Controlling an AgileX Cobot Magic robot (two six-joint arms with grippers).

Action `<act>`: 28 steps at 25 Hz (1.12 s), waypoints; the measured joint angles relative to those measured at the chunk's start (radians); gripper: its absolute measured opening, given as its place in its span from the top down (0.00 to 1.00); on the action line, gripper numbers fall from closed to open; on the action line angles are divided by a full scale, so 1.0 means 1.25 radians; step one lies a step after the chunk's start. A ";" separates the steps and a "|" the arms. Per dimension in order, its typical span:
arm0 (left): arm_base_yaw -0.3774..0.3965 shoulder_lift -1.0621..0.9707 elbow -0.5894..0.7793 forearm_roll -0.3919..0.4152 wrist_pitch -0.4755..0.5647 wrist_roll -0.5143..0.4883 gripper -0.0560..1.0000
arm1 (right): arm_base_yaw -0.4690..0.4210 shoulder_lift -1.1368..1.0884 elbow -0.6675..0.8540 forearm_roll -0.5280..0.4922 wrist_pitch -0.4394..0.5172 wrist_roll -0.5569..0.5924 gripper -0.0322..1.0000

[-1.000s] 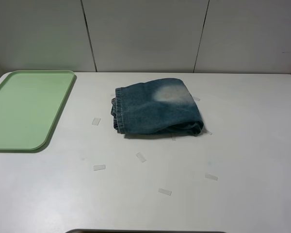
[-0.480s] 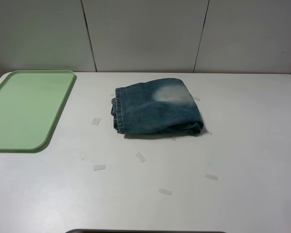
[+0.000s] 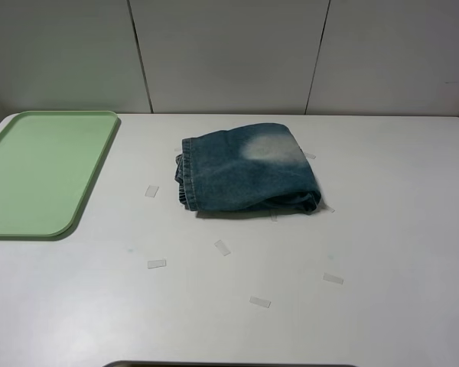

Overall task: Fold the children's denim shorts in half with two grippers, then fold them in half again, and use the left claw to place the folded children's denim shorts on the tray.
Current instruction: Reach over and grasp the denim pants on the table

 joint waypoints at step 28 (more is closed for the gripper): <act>0.000 1.054 -0.140 -0.798 -0.320 0.777 0.15 | 0.000 0.000 0.000 0.000 0.000 0.000 0.30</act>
